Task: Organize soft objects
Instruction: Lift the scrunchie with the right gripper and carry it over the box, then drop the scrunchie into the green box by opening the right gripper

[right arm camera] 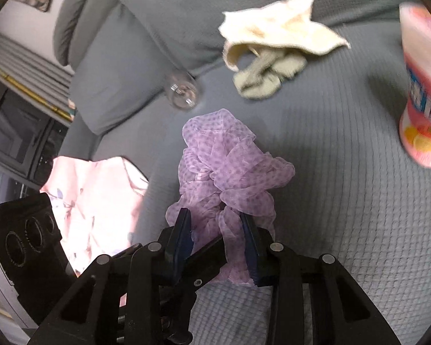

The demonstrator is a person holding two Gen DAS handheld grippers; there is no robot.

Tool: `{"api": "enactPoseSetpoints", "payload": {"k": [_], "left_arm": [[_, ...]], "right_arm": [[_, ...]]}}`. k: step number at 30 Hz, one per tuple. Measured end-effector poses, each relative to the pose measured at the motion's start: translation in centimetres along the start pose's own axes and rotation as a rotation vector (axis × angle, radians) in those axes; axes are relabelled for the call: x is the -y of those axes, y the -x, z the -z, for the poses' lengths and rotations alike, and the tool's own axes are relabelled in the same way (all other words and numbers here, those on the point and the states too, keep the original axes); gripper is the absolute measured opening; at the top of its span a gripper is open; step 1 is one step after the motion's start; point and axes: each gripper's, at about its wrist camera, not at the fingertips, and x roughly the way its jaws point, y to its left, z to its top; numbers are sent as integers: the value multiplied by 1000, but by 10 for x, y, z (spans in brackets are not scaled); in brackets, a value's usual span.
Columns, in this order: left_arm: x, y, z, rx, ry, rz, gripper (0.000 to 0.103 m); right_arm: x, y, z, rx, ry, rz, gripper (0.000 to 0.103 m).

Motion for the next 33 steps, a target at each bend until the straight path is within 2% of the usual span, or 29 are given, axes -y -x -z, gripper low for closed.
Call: {"api": "enactPoseSetpoints", "payload": {"k": [8,13,17,23,33], "left_arm": [[33,50,-11,209,-96,-18,20],[72,63,-20,291,-177,2,20],[114,57,-29,337,-259,29,20],[166,41,-36,338,-356,68,20],[237,-5,-46,275,-491,180,20]], "right_arm": [[-23,55,-7,164,97,-57,38],[-24,105,-9,288,137,-51,38],[-8,142,-10,391,122,-30,38],[45,190,-11,502,8,-60,38],[114,238,0,644,-166,6,38]]}}
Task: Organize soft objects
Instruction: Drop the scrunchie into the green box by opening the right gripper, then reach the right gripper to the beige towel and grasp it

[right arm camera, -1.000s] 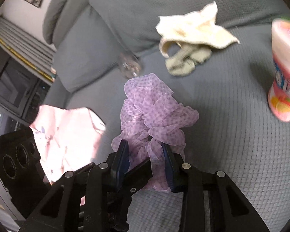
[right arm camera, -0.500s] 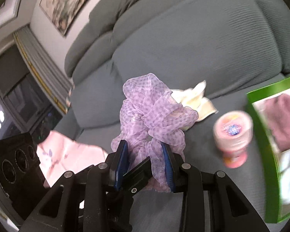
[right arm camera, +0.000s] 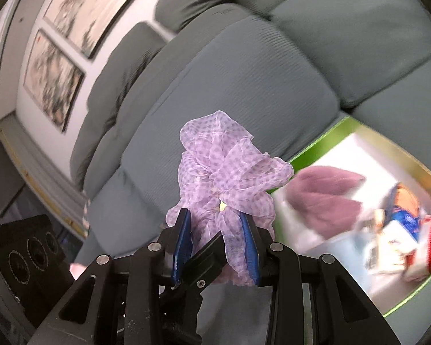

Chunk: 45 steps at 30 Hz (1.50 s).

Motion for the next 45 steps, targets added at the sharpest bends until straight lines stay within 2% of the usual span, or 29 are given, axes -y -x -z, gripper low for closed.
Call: {"api": "enactPoseSetpoints", "payload": {"k": [6,12,14,16,22,23,25,27,29,31,32,36,38,40,42,45], "left_arm": [[18,-42,-7,-73,-22,52,21],[25,-78,-5,-172,-10,50,21],[26,-89,-1,-213,9,45,21],[27,-96,3,-242,39,51,21],[25,-94,4,-270,87,85,31],[23,-91,5,-268,88,83,34],[21,-85,5,-263,88,74,51],[18,-78,5,-252,95,80,63],[11,-67,3,-229,127,104,69],[4,-57,3,-196,168,110,81],[-1,-49,3,-177,188,96,83],[-17,-19,3,-126,221,103,86],[-29,-2,5,-101,244,77,90],[-43,18,10,-58,267,43,101],[-61,37,19,-23,285,4,102],[-93,55,35,-17,321,-102,102]], "right_arm": [[42,9,-11,44,-94,82,38],[75,-1,-13,25,-209,137,38],[83,-4,-12,3,-234,198,38],[87,-7,-11,0,-248,255,38],[94,-1,-8,10,-280,290,38],[93,0,-8,13,-279,299,38],[91,5,-7,28,-271,314,38],[86,10,-8,52,-257,329,41],[81,16,-10,89,-241,349,62],[73,24,-11,134,-215,360,72],[71,25,-11,149,-206,358,76],[60,28,-10,174,-168,368,81],[52,28,-11,183,-141,359,86],[43,28,-10,192,-113,351,89],[36,26,-9,195,-91,355,89],[22,20,-7,177,-46,388,90]]}}
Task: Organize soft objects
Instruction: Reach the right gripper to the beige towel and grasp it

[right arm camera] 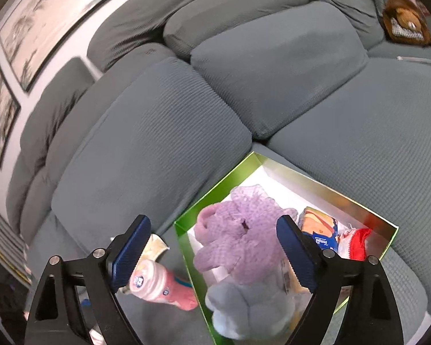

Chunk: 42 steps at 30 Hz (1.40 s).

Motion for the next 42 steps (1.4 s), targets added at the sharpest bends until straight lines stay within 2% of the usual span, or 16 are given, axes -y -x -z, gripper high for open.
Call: {"api": "enactPoseSetpoints", "payload": {"k": [4,8,11,15,18,21,23,25,28,31,34,36,38,39,40,42], "left_arm": [[-54,13,11,-34,84,-126,102],[-97,23,30,-79,131,-199,102],[-131,30,47,-85,160,-301,101],[-173,30,60,-122,278,-364,101],[-191,33,60,-128,332,-378,101],[-204,38,62,-132,370,-432,101],[-209,42,62,-140,380,-421,101],[-214,48,61,-133,401,-391,101],[-224,55,59,-110,443,-390,101],[-230,59,61,-123,458,-433,101],[-233,58,59,-133,461,-424,101],[-235,59,58,-126,470,-428,101],[-236,59,56,-121,471,-449,101],[-238,60,57,-122,470,-459,101],[-239,60,57,-126,468,-471,101],[-240,60,57,-133,467,-481,101]], "right_arm": [[-23,1,6,-3,75,34,90],[-45,5,15,-21,121,-51,91],[-71,9,25,-18,180,-62,91],[-115,10,47,-46,293,-108,91],[-153,-5,71,-129,355,-156,91],[-193,-43,99,-262,403,-131,91],[-213,-76,118,-335,427,-132,91],[-229,-120,135,-424,411,-96,91],[-240,-168,147,-457,377,-37,91],[-257,-215,160,-390,543,128,91],[-263,-244,172,-376,662,197,91],[-265,-256,175,-361,719,205,82],[-265,-264,178,-353,776,225,35],[-264,-269,179,-369,795,237,24],[-261,-273,179,-391,798,240,18],[-253,-266,174,-413,750,191,16]]}}
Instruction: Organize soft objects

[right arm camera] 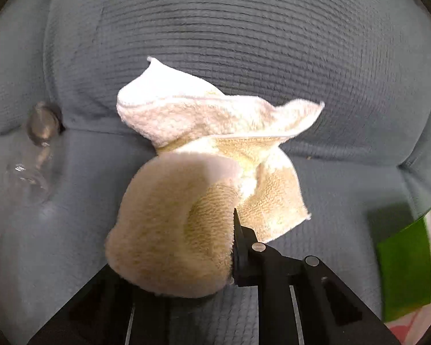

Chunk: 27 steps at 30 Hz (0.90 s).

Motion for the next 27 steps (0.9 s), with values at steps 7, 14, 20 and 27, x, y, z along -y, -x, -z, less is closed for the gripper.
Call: {"api": "enactPoseSetpoints", "payload": {"k": [7,14,20,27], "left_arm": [[-10,-1,-3,-14,43,4,101],[-20,-1,-5,-39,83,43,101],[3,-10,6,-127,-35,116,101],[45,-20,30,-190,-208,179,101]], "right_arm": [[34,85,28,41,-108,-357,14],[42,174,76,56,-105,-514,14],[38,132,109,-110,-181,-428,18],[81,114,132,-166,-365,-436,70]]}}
